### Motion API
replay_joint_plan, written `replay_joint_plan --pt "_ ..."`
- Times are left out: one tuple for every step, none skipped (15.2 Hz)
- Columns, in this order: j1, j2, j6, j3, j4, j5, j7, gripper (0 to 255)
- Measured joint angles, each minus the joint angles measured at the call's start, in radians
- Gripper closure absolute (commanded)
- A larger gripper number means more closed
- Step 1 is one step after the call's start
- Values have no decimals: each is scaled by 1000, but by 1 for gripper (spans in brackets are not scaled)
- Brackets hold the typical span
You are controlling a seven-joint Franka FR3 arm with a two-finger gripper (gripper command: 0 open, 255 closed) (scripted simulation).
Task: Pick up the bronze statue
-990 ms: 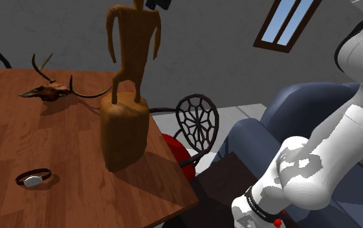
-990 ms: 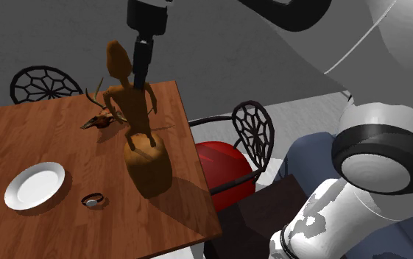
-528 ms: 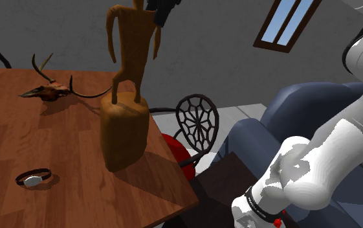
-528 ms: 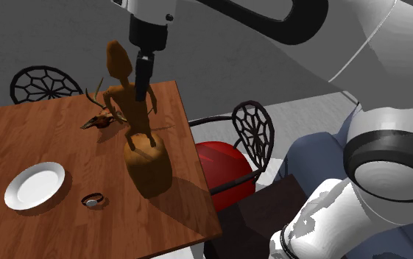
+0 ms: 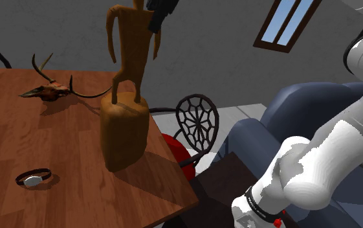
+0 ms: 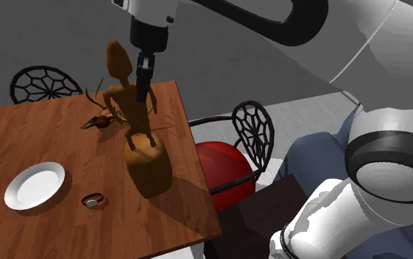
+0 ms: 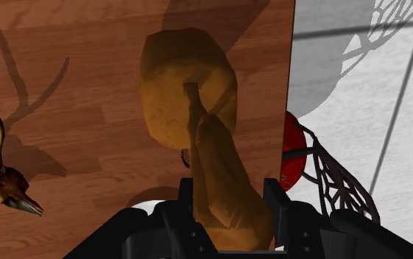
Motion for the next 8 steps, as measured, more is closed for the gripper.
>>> replay_joint_plan --pt "0 0 0 0 0 0 0 255" --pt "0 0 0 0 0 0 0 255" --pt "0 0 0 0 0 0 1 255" --pt "0 4 -7 0 9 -1 3 255" --pt "1 11 -18 1 26 -1 8 255" --pt "0 22 -32 0 50 -2 11 255" --pt "0 30 -46 0 72 -3 16 255" --pt "0 36 -59 -1 92 -2 20 255"
